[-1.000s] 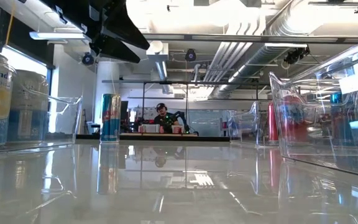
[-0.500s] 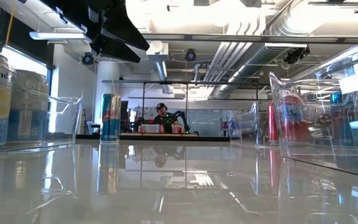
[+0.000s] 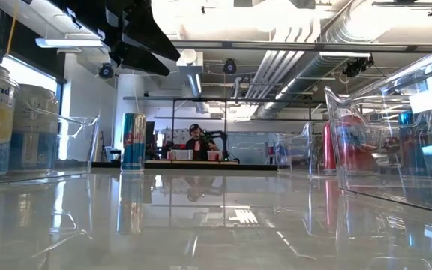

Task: Sort soda cans
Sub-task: Put the right red soda can into the top right transparent bin

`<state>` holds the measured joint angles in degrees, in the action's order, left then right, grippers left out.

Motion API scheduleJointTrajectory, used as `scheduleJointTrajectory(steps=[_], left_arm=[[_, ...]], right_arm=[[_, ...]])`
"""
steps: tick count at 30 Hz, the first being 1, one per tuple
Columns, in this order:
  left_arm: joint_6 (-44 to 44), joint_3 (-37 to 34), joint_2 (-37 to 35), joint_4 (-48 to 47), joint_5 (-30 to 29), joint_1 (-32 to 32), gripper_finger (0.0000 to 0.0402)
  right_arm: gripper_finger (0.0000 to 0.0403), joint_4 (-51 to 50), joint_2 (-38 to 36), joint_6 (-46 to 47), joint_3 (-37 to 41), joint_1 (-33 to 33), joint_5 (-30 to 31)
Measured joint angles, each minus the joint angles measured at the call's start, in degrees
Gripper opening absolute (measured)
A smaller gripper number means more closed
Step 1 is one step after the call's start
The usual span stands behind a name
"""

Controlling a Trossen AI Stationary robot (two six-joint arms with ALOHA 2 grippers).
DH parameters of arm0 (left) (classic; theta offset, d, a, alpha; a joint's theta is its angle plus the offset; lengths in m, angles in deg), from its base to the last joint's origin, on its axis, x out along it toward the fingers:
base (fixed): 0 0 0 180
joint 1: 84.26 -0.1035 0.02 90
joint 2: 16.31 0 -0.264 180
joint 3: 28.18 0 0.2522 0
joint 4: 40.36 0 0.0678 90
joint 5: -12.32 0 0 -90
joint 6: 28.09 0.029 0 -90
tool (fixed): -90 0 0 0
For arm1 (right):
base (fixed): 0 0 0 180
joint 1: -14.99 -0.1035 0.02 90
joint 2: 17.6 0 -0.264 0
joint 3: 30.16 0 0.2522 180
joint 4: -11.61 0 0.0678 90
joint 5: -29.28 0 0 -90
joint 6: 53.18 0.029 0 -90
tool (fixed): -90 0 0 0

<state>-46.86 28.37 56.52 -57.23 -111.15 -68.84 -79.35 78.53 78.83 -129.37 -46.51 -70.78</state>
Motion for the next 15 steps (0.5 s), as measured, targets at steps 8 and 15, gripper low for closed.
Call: scheduleJointTrajectory(steps=[8,15], left_arm=[[-0.1,0.0,0.0,0.0,0.1,0.0,0.0336],[-0.1,0.0,0.0,0.0,0.9,0.0,0.0336]], right_arm=[[0.0360,-1.4,0.0,-0.1,0.0,0.0,0.2],[0.0360,-1.0,1.8,-0.9,0.0,0.0,2.5]])
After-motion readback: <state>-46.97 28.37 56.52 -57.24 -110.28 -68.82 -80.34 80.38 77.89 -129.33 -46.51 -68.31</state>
